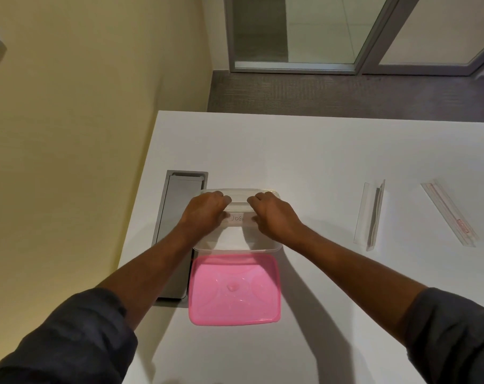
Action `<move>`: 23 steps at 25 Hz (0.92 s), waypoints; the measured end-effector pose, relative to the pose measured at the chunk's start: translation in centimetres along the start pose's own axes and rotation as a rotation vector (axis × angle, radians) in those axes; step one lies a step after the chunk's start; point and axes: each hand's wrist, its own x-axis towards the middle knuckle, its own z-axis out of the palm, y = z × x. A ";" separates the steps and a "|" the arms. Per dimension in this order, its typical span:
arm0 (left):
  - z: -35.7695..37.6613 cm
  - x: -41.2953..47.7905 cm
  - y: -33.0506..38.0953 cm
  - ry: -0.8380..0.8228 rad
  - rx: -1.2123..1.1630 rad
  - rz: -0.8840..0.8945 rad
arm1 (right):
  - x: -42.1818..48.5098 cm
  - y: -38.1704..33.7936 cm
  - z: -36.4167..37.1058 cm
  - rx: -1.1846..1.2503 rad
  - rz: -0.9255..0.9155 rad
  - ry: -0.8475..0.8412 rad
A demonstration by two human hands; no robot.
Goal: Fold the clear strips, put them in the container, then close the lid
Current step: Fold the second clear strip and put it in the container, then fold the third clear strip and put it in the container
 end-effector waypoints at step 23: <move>1.8 7.2 35.0 -0.130 -1.207 -0.477 | -21.2 23.5 -0.2 0.840 0.924 0.304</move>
